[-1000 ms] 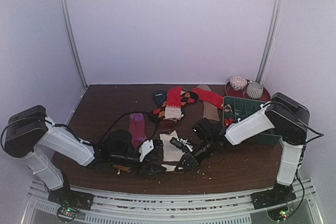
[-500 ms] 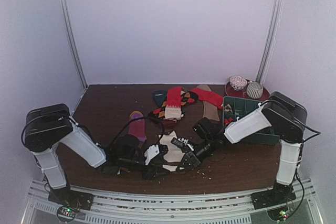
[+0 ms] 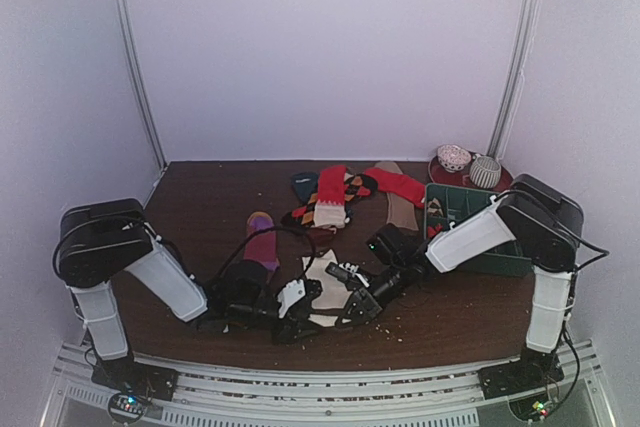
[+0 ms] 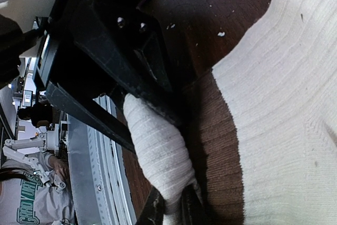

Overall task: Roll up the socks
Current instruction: Roll a pair of socks at the center of the board.

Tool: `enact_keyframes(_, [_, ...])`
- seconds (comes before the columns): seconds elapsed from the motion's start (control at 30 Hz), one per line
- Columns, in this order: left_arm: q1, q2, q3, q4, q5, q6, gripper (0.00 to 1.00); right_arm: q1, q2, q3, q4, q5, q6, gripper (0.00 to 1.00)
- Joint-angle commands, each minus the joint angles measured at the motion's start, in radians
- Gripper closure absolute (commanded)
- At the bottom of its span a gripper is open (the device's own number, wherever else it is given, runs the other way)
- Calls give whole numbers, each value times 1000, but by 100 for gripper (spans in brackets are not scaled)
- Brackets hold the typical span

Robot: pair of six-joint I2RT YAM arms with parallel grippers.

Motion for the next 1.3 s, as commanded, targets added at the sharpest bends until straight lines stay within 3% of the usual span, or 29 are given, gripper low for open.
enact_keyframes(0.0, [-1,10,-11,65,18,-19,76,3,96,-72,-275,171,-7,95])
enact_keyframes(0.13, [-1,11,-12,75,24,-28,98,4,97,-67,-275,182,-7,94])
enact_keyframes(0.17, [-1,10,-12,77,21,-37,100,5,98,-65,-276,186,-9,94])
enact_keyframes(0.33, [0,14,23,-24,-6,-127,100,5,67,-56,-264,221,-19,89])
enact_keyframes(0.43, [1,51,75,-168,8,-207,100,5,16,-54,-221,233,-21,81])
enact_keyframes(0.5, [1,83,100,-245,26,-263,100,6,-44,-63,-160,253,-29,68])
enact_keyframes(0.73, [17,172,110,-386,104,-425,100,8,-316,-187,205,338,-108,62])
enact_keyframes(0.9, [30,189,106,-446,123,-461,100,87,-536,-379,469,495,-345,55])
enact_keyframes(1.03, [35,186,97,-475,134,-468,100,165,-551,-380,363,601,-538,54])
enact_keyframes(1.27, [40,187,81,-485,144,-472,100,231,-474,-418,427,731,-564,54])
